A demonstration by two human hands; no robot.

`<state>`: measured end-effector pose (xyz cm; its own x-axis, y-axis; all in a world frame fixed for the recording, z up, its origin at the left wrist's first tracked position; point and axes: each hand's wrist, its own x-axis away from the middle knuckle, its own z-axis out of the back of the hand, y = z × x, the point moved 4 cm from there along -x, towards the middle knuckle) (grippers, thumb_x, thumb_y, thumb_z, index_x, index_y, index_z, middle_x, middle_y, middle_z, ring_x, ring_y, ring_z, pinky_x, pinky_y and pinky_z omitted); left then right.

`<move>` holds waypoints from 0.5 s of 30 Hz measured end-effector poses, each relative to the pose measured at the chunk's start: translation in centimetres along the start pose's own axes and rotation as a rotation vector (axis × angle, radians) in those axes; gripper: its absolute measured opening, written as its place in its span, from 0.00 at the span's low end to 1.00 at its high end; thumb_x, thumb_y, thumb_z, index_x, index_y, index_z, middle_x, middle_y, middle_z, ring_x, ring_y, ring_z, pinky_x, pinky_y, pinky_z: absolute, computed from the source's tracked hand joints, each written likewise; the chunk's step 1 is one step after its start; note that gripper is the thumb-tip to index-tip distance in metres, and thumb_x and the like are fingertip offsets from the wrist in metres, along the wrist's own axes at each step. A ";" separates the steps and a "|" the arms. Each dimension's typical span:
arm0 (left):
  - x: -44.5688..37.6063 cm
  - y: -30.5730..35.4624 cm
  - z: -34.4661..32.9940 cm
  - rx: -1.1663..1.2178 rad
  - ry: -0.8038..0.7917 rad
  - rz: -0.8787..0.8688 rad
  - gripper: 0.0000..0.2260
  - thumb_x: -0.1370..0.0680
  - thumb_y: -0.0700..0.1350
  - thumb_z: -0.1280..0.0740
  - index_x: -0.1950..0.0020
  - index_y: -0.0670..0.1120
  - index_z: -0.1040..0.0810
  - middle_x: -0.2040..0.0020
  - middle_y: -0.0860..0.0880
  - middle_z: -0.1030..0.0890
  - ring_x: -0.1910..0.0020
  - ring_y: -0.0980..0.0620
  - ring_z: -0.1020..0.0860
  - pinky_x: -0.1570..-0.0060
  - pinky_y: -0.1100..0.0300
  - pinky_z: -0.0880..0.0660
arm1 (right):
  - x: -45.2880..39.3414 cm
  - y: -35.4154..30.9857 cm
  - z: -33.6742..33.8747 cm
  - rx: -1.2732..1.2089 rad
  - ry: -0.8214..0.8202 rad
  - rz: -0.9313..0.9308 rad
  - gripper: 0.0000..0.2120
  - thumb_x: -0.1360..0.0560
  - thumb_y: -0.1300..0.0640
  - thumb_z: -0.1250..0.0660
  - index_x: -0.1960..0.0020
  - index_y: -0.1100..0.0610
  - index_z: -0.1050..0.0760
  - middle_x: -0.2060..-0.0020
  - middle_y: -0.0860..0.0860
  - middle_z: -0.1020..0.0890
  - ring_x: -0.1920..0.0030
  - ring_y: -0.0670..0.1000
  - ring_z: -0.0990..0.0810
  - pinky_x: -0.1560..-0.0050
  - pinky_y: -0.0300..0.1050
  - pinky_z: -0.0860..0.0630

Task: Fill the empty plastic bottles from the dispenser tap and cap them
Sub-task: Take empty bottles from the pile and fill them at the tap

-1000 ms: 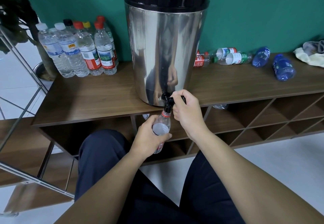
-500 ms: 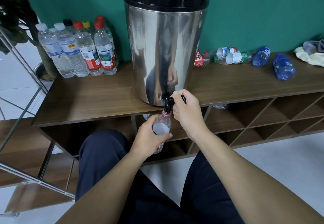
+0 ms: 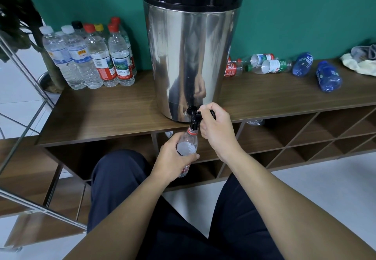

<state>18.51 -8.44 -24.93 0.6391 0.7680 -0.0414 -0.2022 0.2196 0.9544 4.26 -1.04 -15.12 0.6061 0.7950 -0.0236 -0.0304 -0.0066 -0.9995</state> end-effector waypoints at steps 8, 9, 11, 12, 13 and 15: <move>0.1 0.0 0.0 -0.008 0.004 -0.003 0.29 0.28 0.45 0.13 0.31 0.58 0.19 0.40 0.60 0.14 0.39 0.60 0.16 0.33 0.55 0.21 | 0.0 0.0 0.0 -0.005 -0.002 0.001 0.12 0.11 0.52 0.36 0.46 0.60 0.24 0.72 0.47 0.33 0.71 0.48 0.36 0.69 0.44 0.37; 0.1 0.0 0.0 -0.009 0.002 -0.002 0.29 0.28 0.45 0.13 0.31 0.58 0.19 0.40 0.61 0.14 0.39 0.60 0.17 0.33 0.56 0.21 | 0.0 -0.1 0.0 -0.002 -0.005 0.002 0.12 0.11 0.52 0.36 0.47 0.59 0.24 0.72 0.48 0.33 0.71 0.48 0.36 0.69 0.44 0.37; 0.1 0.0 0.0 -0.017 -0.002 0.008 0.29 0.28 0.46 0.13 0.30 0.59 0.20 0.40 0.62 0.14 0.39 0.61 0.17 0.33 0.56 0.21 | 0.1 -0.1 0.0 0.007 -0.008 0.004 0.11 0.11 0.51 0.36 0.47 0.57 0.23 0.72 0.47 0.33 0.71 0.47 0.36 0.69 0.43 0.36; 0.1 -0.1 0.0 -0.021 -0.004 0.012 0.29 0.28 0.47 0.13 0.30 0.60 0.20 0.39 0.61 0.14 0.38 0.61 0.17 0.32 0.54 0.21 | 0.1 -0.1 0.0 0.011 -0.007 0.004 0.11 0.11 0.51 0.36 0.48 0.56 0.23 0.72 0.46 0.32 0.71 0.47 0.35 0.69 0.43 0.36; 0.0 -0.1 0.0 -0.023 -0.007 0.012 0.29 0.28 0.48 0.13 0.30 0.60 0.20 0.39 0.61 0.14 0.38 0.60 0.17 0.31 0.51 0.20 | 0.1 -0.1 0.0 0.012 -0.007 0.004 0.11 0.11 0.51 0.36 0.48 0.56 0.23 0.72 0.46 0.32 0.71 0.47 0.35 0.69 0.43 0.36; 0.0 -0.3 -0.1 -0.025 -0.007 0.011 0.30 0.28 0.49 0.13 0.30 0.61 0.20 0.38 0.60 0.14 0.37 0.58 0.17 0.30 0.47 0.20 | 0.1 -0.1 0.0 0.008 -0.005 0.004 0.11 0.11 0.51 0.36 0.48 0.56 0.23 0.72 0.47 0.33 0.71 0.48 0.35 0.68 0.44 0.36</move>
<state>18.51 -8.48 -25.19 0.6416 0.7665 -0.0285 -0.2280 0.2260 0.9471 4.33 -0.97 -15.04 0.6023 0.7978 -0.0275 -0.0394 -0.0047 -0.9992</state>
